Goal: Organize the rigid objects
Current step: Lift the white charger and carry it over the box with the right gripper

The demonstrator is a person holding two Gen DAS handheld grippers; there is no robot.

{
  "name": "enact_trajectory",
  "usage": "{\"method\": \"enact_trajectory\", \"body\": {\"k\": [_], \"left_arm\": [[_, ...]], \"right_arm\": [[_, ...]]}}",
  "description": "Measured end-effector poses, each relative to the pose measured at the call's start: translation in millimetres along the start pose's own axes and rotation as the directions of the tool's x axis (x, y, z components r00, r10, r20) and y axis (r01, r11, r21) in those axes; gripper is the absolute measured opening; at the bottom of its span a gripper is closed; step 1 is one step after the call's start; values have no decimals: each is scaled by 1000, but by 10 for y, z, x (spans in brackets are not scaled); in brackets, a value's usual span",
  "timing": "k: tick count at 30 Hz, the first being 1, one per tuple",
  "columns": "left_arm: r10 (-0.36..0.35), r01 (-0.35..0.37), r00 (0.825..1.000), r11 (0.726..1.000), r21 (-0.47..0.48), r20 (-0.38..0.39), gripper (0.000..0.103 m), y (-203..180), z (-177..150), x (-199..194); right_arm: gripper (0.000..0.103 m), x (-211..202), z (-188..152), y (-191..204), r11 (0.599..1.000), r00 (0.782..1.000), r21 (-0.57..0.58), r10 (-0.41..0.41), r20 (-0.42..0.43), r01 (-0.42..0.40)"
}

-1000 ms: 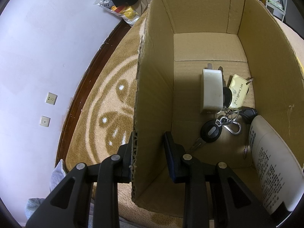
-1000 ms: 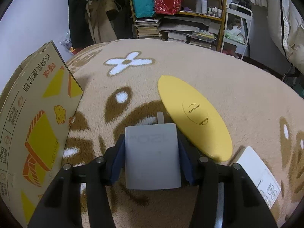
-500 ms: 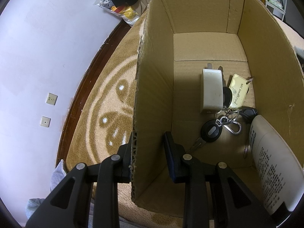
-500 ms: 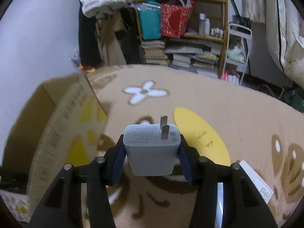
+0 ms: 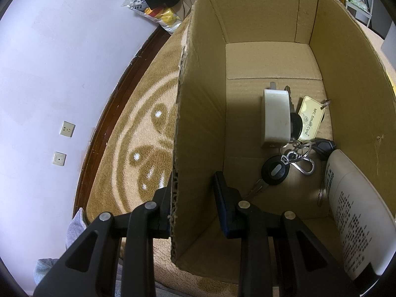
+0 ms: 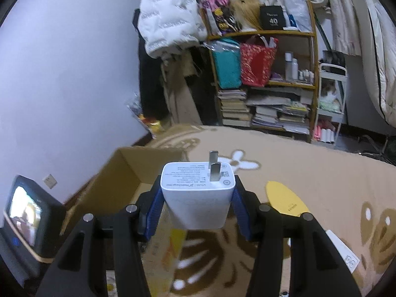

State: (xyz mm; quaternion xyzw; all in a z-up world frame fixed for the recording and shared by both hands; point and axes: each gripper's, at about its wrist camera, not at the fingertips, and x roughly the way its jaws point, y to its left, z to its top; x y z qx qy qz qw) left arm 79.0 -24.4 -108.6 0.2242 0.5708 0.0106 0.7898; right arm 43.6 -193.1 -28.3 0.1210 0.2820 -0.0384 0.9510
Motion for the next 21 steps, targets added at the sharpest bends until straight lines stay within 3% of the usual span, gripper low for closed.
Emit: {"method": "enact_trajectory", "body": {"k": [13,21], "left_arm": [[0,0,1000,1000,0,-1,27,1,-6,2],[-3,3,1000,1000,-2,-4,27,7,-16,9]], "right_arm": [[55,-152,20,319,985,985,4,172,26,-172],[55,-114,-42,408,980,980,-14,200,3,-200]]}}
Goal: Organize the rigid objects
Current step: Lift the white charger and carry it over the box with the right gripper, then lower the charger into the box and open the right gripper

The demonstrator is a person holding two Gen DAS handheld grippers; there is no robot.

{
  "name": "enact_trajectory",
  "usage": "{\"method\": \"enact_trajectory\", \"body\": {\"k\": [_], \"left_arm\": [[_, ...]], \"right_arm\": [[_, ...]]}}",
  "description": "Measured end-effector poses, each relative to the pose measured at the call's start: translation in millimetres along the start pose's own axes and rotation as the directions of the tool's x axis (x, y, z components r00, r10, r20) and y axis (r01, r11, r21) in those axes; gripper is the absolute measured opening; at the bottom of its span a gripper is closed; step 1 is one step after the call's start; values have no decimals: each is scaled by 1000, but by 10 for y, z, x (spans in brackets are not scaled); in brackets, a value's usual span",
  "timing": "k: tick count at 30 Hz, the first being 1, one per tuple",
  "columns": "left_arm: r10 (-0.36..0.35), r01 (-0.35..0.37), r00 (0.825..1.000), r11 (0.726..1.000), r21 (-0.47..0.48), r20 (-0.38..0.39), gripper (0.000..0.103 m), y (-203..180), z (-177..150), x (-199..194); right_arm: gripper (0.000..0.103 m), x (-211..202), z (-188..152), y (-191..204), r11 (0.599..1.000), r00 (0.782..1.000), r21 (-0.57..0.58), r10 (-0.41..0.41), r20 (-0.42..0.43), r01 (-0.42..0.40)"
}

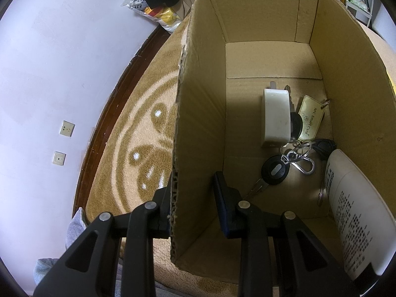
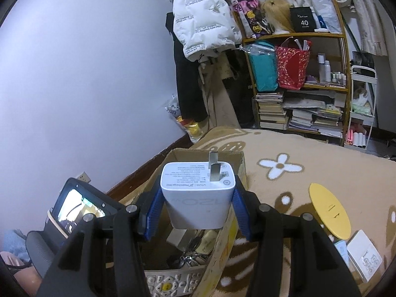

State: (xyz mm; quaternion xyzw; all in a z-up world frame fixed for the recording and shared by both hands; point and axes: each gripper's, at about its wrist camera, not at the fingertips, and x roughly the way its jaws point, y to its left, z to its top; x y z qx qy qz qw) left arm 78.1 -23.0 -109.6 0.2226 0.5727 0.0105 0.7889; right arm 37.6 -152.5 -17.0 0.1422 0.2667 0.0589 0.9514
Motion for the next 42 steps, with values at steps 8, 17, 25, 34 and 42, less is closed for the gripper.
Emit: {"method": "enact_trajectory", "body": {"k": [8,17,25,34,42], "left_arm": [[-6,6,1000,1000,-4,-8,27,25,-11,24],[-9,9,1000,1000,-6,-10,27,41,-19,32],[-13,13,1000,1000,-10,-13,27,45,0,56],[-18,18,1000,1000,-9,-21,27,62,7,105],[-24,24,999,1000,-15,-32,29,88,10,167]], "right_arm": [[55,101,-80,-35,1000,999,5,16,-46,-16],[55,196,-156,16,999,996,-27,26,-81,-28],[55,241,-203,-5,999,995,-43,1,-98,-5],[55,341,-266,67,996,990,-84,-26,-140,14],[57,214,-209,37,996,994,-88,-38,-102,29]]}}
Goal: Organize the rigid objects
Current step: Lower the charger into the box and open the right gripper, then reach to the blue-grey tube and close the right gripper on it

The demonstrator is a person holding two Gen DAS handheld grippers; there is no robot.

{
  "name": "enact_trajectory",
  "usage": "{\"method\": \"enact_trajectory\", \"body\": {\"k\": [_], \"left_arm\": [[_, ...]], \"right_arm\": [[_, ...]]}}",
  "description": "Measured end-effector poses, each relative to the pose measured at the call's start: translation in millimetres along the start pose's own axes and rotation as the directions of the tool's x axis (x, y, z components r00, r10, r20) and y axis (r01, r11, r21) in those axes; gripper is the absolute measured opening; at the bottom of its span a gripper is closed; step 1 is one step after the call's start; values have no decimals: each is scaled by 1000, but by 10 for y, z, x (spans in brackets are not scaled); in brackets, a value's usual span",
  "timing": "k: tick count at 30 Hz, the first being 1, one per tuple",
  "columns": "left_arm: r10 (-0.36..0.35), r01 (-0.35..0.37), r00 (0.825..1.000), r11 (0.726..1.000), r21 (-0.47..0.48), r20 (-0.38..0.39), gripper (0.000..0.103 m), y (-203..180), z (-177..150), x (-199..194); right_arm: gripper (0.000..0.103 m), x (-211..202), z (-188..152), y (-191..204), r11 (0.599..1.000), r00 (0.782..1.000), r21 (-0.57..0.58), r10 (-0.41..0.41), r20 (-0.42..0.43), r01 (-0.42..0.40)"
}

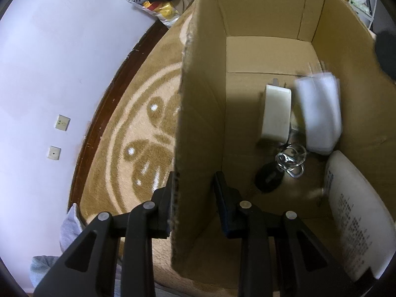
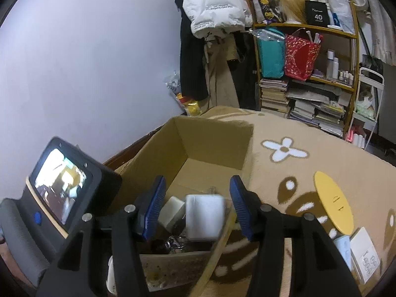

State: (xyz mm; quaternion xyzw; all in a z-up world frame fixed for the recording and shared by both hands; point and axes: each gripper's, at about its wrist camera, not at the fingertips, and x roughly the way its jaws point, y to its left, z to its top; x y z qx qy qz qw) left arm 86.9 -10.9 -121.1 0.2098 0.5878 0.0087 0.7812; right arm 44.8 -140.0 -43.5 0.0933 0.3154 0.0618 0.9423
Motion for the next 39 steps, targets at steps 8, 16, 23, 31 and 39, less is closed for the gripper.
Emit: {"method": "enact_trajectory", "body": {"k": [8,16,23,31,39], "left_arm": [[-2,2,1000,1000,-4,6,29,8,5,-12],[-7,7,1000,1000,-1,14,28,-57,-11,-88],[-27,27,1000,1000,-13,4,28,-14,-2,-71],[-25,25,1000,1000,-11,4,28,0,-9,-62],[-26,26,1000,1000,-12,1,28,19,-19,-66]], "right_arm": [[84,-174,60,-241,994,996,69,-85,41,82],[89,-221,-89,-635,971,978,116,-208,-11,208],[90,-223,-325,-1012,941,952,158,-286,-109,301],[90,-229,-564,-1264,904,904,144,-369,-215,403],[90,-241,-791,-1470,869,873,184,-403,-273,459]]}}
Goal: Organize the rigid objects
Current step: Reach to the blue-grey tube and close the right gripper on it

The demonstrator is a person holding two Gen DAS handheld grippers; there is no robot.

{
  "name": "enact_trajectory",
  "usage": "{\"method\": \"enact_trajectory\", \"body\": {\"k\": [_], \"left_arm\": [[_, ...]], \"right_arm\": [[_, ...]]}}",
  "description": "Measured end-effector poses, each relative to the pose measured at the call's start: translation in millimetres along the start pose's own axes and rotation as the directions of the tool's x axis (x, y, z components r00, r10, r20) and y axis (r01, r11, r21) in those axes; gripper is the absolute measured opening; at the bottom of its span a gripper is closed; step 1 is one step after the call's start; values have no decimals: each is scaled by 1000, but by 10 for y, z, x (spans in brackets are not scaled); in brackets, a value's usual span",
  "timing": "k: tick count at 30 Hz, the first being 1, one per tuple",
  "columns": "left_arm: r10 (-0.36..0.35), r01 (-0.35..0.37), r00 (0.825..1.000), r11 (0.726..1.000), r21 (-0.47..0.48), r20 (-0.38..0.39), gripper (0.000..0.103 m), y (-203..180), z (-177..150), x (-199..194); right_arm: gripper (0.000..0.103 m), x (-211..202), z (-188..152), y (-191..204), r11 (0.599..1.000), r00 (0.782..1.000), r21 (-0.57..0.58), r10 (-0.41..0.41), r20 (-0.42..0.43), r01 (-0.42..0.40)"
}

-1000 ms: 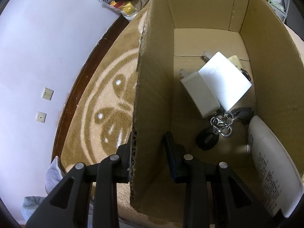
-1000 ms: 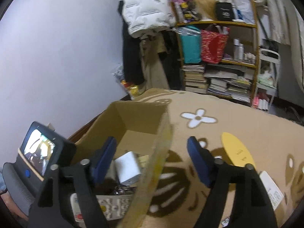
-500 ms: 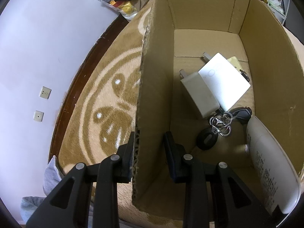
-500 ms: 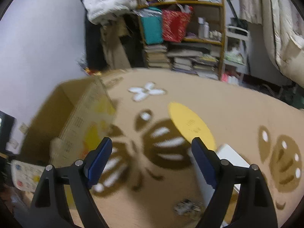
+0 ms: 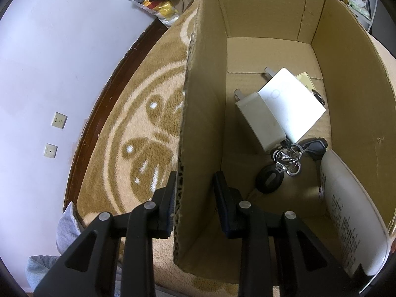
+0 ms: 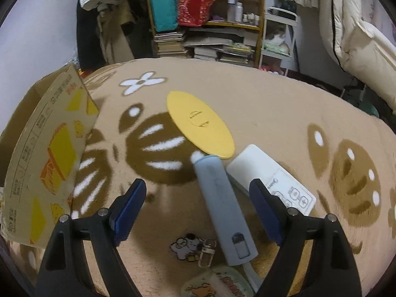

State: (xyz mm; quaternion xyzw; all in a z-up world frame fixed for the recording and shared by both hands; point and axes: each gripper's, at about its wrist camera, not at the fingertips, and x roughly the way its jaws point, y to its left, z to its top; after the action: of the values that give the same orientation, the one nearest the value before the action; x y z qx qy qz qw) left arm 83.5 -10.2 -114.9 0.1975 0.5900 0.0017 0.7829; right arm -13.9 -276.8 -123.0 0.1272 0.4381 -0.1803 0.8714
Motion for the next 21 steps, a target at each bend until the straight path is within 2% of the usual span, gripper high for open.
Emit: {"method": "enact_trajectory", "body": {"k": [6,9,13,16,21], "left_arm": [[0,0,1000,1000,0,-1,28,9,2,6],[-2,2,1000,1000,-2,-1,28,14,0,9],[-8,8,1000,1000,-6,-3,28,27,4,11],[-8,8,1000,1000,-6,-3,28,29,6,10],[-8,8,1000,1000,-7,-4,28,29,9,10]], "right_arm": [[89,84,-38,-110,999,999,34,-10,-38,11],[85,135,-76,-125,999,998,37,-13,-63,15],[64,175,-83,-87,1000,997,30,6,-83,-4],[57,197,-103,-78,1000,996,21,-9,-87,11],[45,235,-80,-171,996,995,88,34,-93,-26]]}}
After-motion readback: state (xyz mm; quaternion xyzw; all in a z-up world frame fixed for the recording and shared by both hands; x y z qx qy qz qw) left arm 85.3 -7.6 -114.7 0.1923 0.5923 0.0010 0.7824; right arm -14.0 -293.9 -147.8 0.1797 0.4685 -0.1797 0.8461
